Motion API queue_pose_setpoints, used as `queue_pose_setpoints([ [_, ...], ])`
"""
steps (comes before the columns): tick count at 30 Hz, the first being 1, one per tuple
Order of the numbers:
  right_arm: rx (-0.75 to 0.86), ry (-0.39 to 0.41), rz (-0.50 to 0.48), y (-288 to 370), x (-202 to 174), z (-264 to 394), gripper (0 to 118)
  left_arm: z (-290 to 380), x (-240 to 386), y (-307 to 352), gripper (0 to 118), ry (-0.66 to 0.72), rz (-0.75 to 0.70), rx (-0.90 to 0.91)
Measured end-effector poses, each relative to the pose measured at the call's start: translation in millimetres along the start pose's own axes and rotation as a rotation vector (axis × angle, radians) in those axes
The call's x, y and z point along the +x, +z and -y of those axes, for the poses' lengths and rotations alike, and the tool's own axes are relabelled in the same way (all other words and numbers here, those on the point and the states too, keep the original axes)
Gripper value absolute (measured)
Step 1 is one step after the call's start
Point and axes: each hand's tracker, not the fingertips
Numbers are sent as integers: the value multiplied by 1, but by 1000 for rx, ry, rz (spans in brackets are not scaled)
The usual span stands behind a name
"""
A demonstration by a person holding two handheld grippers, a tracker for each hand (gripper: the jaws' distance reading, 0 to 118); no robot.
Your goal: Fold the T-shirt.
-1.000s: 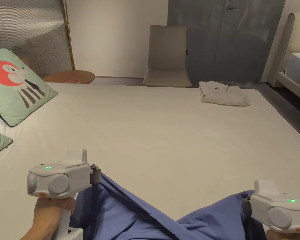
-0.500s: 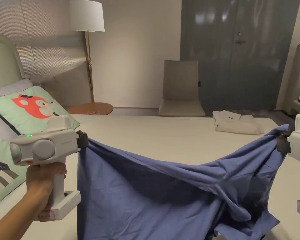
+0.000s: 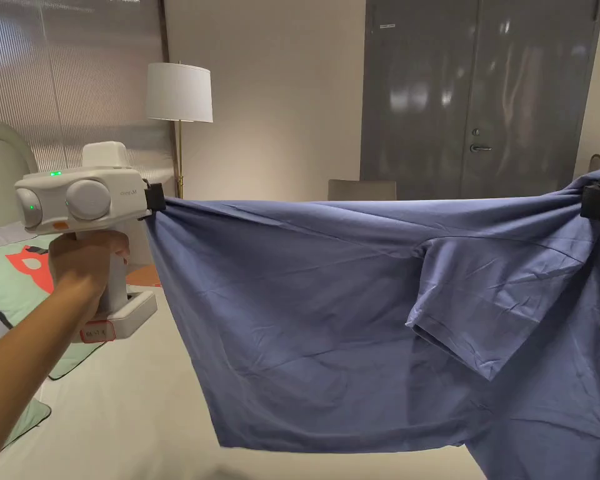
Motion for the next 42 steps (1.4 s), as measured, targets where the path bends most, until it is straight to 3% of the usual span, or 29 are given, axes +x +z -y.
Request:
queue_pose_setpoints([
  [9,36,36,-5,-27,-7,20,5,23,5,-47,1,-62,-39,20],
  [22,-247,3,-40,-34,-8,194,5,189,-30,-39,1,-65,-71,-176],
  [31,-424,-70,-30,31,-11,296,5,288,-53,24,2,-62,-92,-334],
  [42,-530,-118,-61,158,1,356,5,371,-90,153,2,-68,-101,-463],
])
